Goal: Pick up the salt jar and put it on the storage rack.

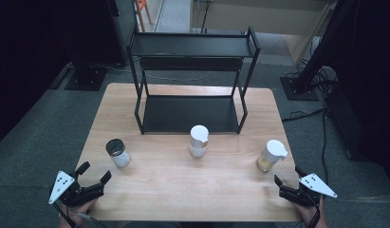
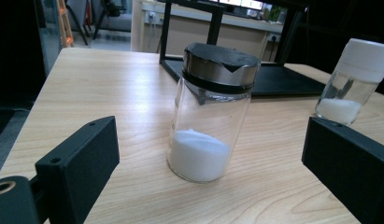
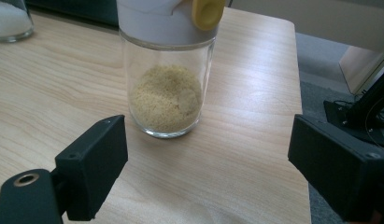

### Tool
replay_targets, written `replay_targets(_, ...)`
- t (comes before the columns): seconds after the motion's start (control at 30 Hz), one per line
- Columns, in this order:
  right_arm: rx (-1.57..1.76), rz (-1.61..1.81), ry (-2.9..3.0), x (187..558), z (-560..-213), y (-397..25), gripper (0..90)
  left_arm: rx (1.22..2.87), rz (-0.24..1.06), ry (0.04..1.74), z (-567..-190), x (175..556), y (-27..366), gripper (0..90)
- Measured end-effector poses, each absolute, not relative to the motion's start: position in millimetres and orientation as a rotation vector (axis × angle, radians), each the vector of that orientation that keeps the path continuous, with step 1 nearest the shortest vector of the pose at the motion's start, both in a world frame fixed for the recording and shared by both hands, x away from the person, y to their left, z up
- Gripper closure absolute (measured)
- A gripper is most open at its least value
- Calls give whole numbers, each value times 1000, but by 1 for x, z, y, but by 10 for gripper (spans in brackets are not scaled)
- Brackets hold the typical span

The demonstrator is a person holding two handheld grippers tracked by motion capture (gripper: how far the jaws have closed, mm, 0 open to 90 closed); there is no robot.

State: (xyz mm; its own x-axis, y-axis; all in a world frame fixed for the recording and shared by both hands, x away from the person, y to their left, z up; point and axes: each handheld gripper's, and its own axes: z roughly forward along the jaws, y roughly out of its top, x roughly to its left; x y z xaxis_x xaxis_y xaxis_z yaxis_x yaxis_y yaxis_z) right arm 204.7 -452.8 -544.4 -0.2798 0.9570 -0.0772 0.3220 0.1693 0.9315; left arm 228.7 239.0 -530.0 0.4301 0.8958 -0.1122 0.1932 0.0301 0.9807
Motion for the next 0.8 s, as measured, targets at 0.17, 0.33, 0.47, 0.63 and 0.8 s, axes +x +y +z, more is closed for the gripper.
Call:
replay_targets(0.17,1233,1129,1725,205,-544,-454,115,1480,733,1029,-530,229,237,43)
replay_targets(0.33,1231,1134,1732,205,-544,-454,113,1499,751,1032,-530,228,234,43)
replay_targets(0.47,1232,1136,1731,205,-544,-454,113,1511,763,1027,-530,228,232,44)
replay_targets(0.63,1232,1132,1731,205,-545,-454,113,1515,779,1034,-529,228,231,43)
replay_targets(0.8,1233,1131,1730,205,-545,-453,113,1517,796,1044,-528,229,230,43)
